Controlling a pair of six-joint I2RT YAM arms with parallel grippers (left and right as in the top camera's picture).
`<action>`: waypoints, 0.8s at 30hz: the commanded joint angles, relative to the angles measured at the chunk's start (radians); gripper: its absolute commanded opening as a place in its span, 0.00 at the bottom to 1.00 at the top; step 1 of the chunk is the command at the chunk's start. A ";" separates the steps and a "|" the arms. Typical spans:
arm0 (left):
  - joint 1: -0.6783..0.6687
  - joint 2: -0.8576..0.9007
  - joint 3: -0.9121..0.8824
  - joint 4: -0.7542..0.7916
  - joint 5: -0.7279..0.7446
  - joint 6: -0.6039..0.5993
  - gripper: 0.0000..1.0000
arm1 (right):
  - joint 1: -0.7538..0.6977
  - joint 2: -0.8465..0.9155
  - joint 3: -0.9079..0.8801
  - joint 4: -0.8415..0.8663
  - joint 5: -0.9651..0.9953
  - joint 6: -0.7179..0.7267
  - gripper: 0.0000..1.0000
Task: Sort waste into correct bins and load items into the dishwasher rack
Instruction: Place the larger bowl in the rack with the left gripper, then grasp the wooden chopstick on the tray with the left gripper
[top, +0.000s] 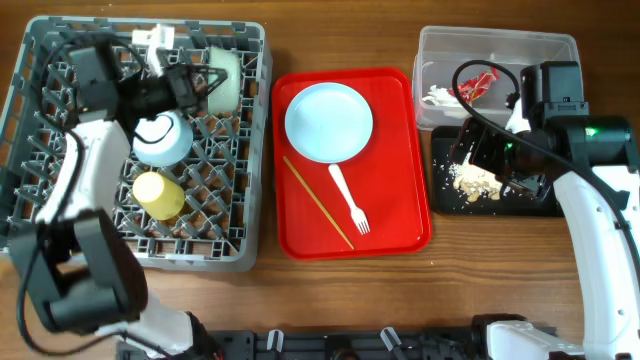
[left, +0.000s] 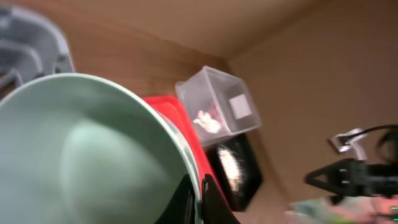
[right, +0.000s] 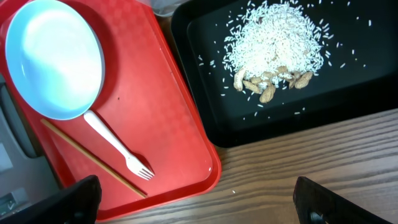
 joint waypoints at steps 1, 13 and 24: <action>0.084 0.132 -0.005 0.026 0.219 -0.077 0.04 | -0.003 -0.006 0.016 0.001 -0.005 -0.004 1.00; 0.385 0.089 -0.005 0.053 0.208 -0.122 1.00 | -0.003 -0.006 0.016 -0.003 -0.005 -0.005 1.00; -0.183 -0.304 -0.005 -0.589 -0.876 -0.169 1.00 | -0.003 -0.006 0.016 -0.003 -0.005 -0.006 1.00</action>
